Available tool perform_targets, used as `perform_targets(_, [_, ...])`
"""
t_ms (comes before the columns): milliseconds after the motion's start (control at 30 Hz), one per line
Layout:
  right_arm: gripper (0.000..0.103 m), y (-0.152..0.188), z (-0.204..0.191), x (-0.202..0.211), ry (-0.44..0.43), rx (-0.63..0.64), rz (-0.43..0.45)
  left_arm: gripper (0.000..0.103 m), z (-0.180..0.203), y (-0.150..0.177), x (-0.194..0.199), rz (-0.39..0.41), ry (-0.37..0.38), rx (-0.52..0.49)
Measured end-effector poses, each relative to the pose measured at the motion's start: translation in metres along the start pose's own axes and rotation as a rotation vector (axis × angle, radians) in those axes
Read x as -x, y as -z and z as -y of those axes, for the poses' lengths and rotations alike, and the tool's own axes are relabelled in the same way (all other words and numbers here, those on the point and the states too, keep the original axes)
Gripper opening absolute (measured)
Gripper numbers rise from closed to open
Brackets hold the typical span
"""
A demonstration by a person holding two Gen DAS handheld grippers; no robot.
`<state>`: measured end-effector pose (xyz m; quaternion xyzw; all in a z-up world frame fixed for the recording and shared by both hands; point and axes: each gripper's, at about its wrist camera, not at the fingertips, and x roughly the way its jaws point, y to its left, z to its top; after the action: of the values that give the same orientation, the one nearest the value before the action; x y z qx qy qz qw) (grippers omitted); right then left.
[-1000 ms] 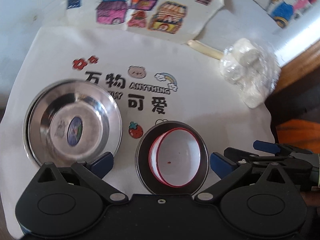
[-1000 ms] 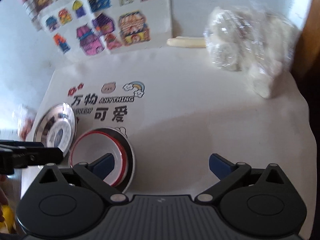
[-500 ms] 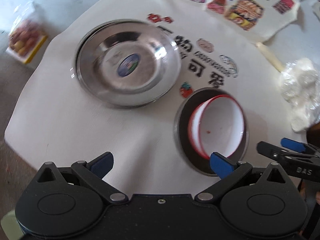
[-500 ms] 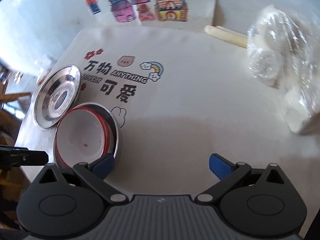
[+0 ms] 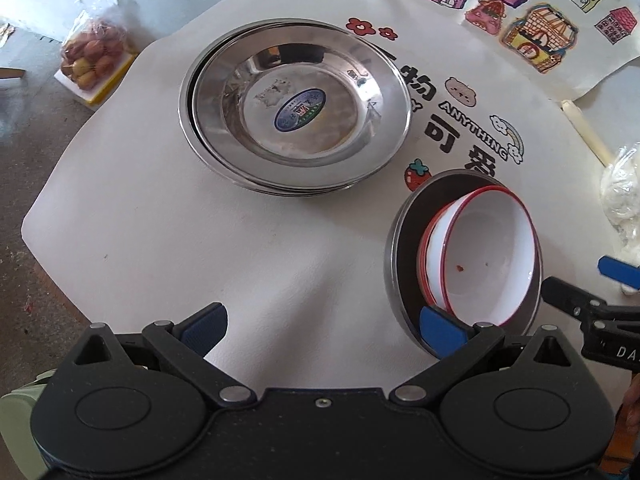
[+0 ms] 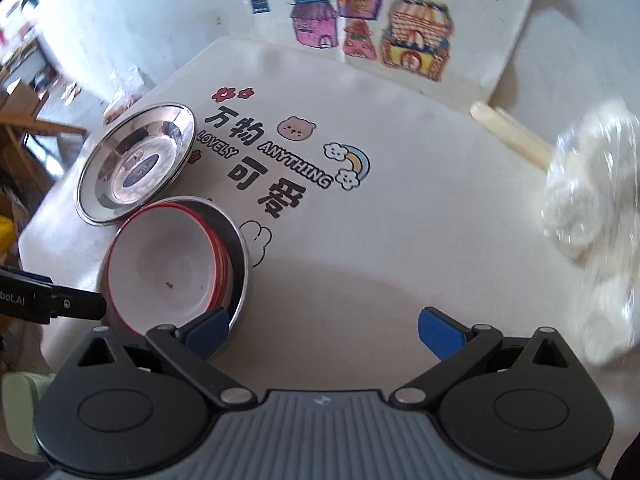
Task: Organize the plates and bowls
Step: 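Move both grippers to the rim of the deep steel bowl, then close the left gripper on the steel bowl rim while the right gripper closes too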
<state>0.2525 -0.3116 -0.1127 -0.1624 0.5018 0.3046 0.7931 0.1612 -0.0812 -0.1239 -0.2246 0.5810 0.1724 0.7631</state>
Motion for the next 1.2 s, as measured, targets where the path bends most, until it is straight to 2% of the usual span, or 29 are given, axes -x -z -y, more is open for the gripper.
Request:
perform_targets(467, [0.103,-0.015,-0.007,-0.016,0.026,0.095,-0.005,0.102,0.005,-0.006,-0.005,0.017,-0.094,0.03])
perform_targets(1200, [0.103,-0.03,0.0,-0.038,-0.05,0.14,-0.038,0.102,0.016,-0.007,-0.019,-0.004,-0.133,-0.002])
